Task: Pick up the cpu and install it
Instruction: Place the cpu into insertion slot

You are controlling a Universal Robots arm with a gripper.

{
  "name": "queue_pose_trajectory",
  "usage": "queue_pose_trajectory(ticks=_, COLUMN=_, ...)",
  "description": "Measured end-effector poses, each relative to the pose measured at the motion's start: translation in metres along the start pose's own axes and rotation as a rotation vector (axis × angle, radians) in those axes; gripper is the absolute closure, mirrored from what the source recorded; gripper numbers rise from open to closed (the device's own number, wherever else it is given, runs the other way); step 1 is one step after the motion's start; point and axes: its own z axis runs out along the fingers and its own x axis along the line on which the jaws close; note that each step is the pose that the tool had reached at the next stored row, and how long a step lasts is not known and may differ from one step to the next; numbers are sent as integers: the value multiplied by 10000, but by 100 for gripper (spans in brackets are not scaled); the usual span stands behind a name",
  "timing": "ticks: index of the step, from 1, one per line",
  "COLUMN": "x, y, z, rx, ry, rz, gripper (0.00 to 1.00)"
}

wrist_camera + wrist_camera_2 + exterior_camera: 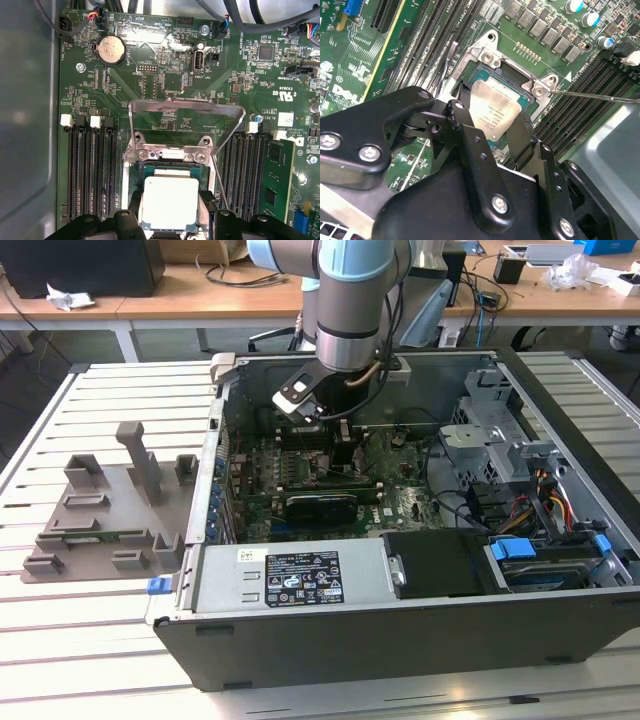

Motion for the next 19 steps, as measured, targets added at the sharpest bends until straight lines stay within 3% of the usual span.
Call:
queue_pose_trajectory(ticks=8, x=2, y=0, z=7, rx=0, ry=-1, rz=0, gripper=46)
queue_pose_trajectory(ticks=9, x=2, y=0, z=7, rx=0, ry=-1, rz=0, gripper=40)
queue_pose_trajectory(ticks=18, x=-18, y=0, z=8, rx=2, ry=0, rz=0, gripper=40)
queue_pose_trajectory(ticks=19, x=-19, y=0, z=7, rx=-1, ry=34, rz=-4, gripper=40)
